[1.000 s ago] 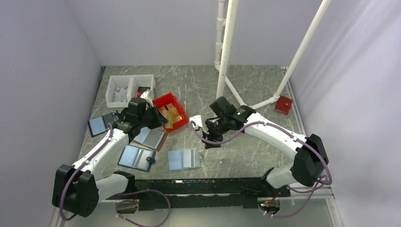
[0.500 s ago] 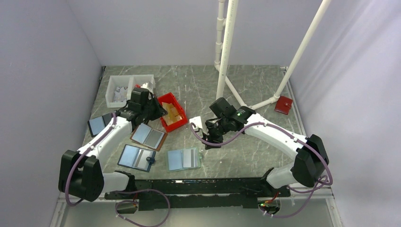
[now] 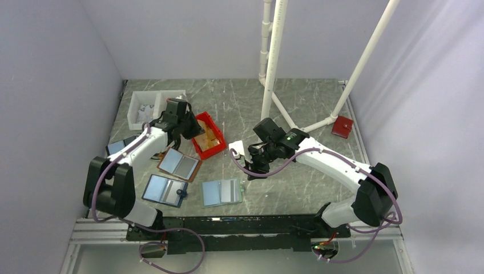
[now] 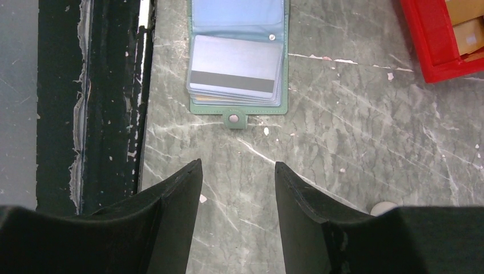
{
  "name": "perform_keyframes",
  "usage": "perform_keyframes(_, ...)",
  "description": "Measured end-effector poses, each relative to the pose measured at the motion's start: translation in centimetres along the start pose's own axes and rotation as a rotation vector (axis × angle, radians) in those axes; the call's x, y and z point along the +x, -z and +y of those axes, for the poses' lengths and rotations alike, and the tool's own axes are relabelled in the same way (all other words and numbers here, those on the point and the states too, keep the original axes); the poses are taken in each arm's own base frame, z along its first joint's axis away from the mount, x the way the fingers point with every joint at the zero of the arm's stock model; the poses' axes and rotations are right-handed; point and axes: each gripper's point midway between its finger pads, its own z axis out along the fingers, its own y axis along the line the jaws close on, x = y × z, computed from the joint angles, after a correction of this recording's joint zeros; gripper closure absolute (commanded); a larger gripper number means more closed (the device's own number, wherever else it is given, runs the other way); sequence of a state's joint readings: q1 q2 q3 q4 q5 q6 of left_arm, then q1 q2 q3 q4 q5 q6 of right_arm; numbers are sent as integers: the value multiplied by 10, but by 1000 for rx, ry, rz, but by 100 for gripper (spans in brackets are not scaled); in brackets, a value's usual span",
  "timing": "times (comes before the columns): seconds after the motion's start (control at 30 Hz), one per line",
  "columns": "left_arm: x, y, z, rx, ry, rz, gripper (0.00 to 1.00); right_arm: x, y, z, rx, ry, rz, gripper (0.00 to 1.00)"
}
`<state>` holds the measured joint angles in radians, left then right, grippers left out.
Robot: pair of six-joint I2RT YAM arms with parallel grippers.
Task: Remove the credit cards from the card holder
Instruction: Place the credit card in the storage box.
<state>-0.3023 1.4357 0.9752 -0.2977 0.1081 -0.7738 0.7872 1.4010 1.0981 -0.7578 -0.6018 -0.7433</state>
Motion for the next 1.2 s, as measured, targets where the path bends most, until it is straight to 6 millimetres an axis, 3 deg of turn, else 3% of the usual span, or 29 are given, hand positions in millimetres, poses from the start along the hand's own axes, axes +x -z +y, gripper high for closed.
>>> perform_keyframes(0.3,-7,-34,1,-55,68,43,96,-2,3,0,8,15,-5,48)
perform_keyframes(0.77,-2,-56,16,-153,139,80,87,-2,3,0,8,17,-5,48)
perform_keyframes(1.03,1,-56,19,-169,150,92,65,-2,3,-1,8,22,-5,47)
perform_keyframes(1.2,-1,-46,17,-169,143,84,46,1,3,2,6,26,-2,47)
